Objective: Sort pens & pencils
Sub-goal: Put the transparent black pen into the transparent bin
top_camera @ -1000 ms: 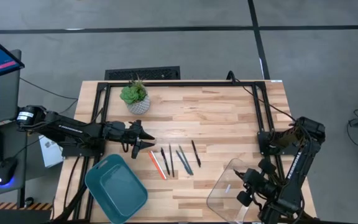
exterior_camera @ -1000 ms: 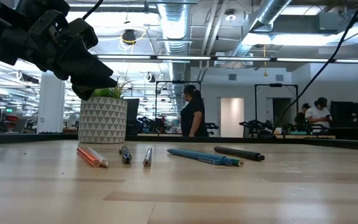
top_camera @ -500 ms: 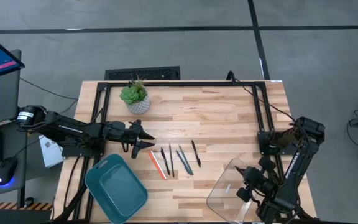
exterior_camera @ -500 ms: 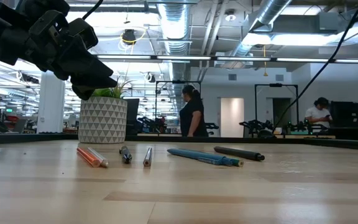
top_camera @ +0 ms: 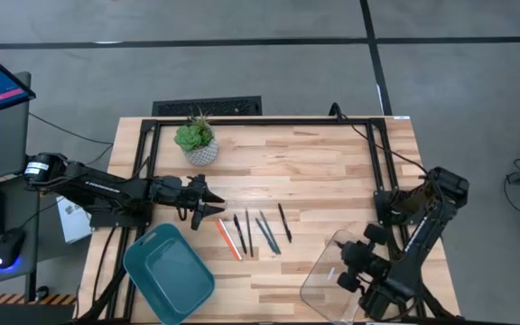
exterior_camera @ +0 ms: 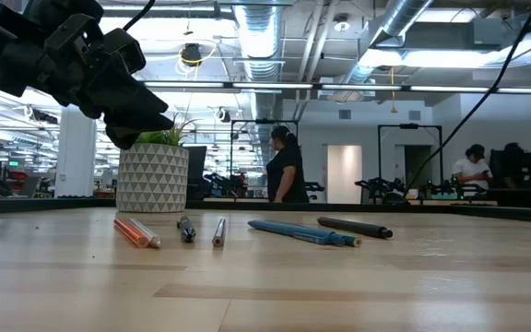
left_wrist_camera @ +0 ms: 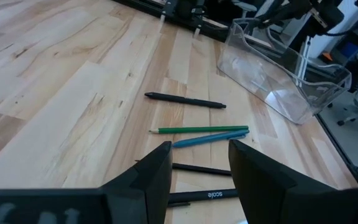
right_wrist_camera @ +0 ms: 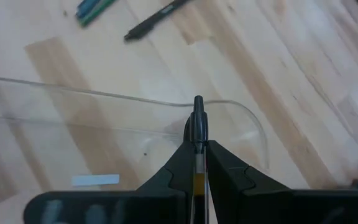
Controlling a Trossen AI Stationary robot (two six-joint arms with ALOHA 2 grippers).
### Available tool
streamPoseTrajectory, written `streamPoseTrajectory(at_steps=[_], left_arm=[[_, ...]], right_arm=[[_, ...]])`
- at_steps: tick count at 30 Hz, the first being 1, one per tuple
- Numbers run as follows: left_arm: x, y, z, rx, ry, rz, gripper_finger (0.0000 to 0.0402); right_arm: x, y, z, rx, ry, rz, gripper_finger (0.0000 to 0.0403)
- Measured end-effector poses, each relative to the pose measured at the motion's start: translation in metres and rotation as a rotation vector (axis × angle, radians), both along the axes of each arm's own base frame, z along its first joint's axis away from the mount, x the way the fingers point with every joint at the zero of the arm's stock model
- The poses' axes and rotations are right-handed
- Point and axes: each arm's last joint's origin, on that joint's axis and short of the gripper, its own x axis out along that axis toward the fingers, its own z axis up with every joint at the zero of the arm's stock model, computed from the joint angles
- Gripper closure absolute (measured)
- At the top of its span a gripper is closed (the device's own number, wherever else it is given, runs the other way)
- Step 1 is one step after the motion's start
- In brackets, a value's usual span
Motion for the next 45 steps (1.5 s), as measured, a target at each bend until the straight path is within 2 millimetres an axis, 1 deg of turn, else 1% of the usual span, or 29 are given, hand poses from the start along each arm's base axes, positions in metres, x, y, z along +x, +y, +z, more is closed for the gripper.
streamPoseTrajectory(at_steps=[3, 6, 9, 15, 19, 31, 33, 36, 40, 45], left_arm=[[0.0, 0.0, 0.0, 0.0, 0.0, 0.0, 0.0252], [0.0, 0.0, 0.0, -0.003, 0.0, 0.001, 0.0252], [0.0, 0.0, 0.0, -0.018, 0.001, 0.005, 0.0252], [0.0, 0.0, -0.001, -0.02, 0.016, 0.006, 0.0252], [-0.001, 0.0, -0.002, -0.031, 0.025, 0.01, 0.0252], [-0.001, 0.0, -0.002, -0.034, 0.025, 0.011, 0.0252], [-0.001, 0.0, -0.002, -0.034, 0.025, 0.012, 0.0252], [-0.001, 0.0, -0.002, -0.036, 0.028, 0.012, 0.0252], [-0.001, 0.0, -0.002, -0.04, 0.03, 0.014, 0.0252], [-0.001, 0.0, -0.003, -0.04, 0.03, 0.014, 0.0252]], right_arm=[[0.005, 0.002, -0.001, 0.026, 0.001, 0.037, 0.0344], [0.006, 0.008, -0.002, 0.055, -0.007, 0.088, 0.0344], [0.003, 0.015, -0.003, 0.084, -0.024, 0.129, 0.0344], [-0.007, 0.021, -0.002, 0.065, -0.035, 0.174, 0.0343], [-0.009, 0.023, -0.002, 0.06, -0.075, 0.167, 0.0344], [-0.008, 0.024, -0.004, 0.059, -0.075, 0.167, 0.0343], [-0.008, 0.024, -0.009, 0.06, -0.079, 0.173, 0.0343], [-0.009, 0.023, -0.023, 0.071, -0.08, 0.198, 0.0343], [-0.011, 0.022, -0.037, 0.088, -0.087, 0.212, 0.0343], [-0.013, 0.018, -0.044, 0.087, -0.089, 0.194, 0.0343]])
